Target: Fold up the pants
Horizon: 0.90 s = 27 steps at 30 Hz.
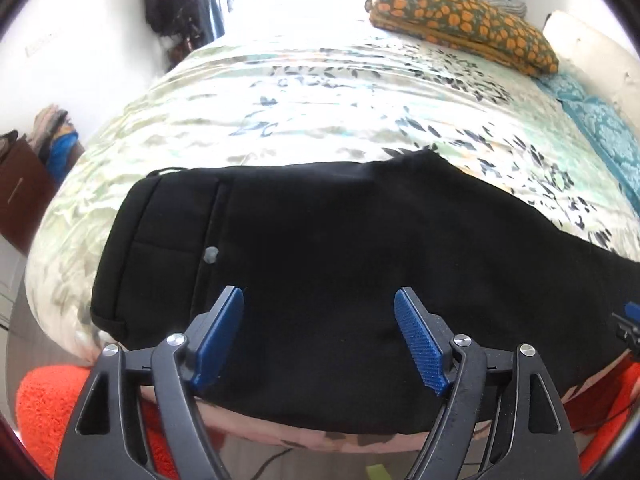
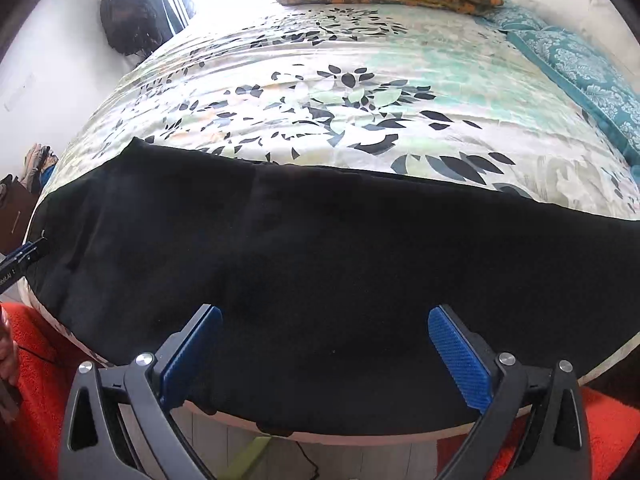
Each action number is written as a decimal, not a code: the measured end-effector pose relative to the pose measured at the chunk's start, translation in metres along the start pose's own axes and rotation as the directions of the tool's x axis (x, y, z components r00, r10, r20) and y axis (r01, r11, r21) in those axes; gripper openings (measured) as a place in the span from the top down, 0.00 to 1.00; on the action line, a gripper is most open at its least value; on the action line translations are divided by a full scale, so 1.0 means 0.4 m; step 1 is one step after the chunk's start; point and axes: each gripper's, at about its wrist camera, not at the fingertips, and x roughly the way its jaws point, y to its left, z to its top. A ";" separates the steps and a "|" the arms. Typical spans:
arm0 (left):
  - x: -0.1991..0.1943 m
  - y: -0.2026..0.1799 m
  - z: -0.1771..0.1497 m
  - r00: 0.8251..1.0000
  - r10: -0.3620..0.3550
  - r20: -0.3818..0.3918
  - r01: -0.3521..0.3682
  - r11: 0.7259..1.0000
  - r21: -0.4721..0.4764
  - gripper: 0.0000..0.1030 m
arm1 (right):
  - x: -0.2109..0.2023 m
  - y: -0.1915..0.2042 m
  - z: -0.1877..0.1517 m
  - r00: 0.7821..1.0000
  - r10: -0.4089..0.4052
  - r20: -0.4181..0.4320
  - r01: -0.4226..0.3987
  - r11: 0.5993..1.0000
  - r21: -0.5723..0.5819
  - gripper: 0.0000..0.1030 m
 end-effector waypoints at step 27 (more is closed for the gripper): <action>0.107 -0.037 -0.049 0.985 0.175 0.001 -0.174 0.983 0.058 0.10 | 0.085 -0.016 -0.063 0.998 -0.032 0.055 0.035 0.998 -0.044 0.00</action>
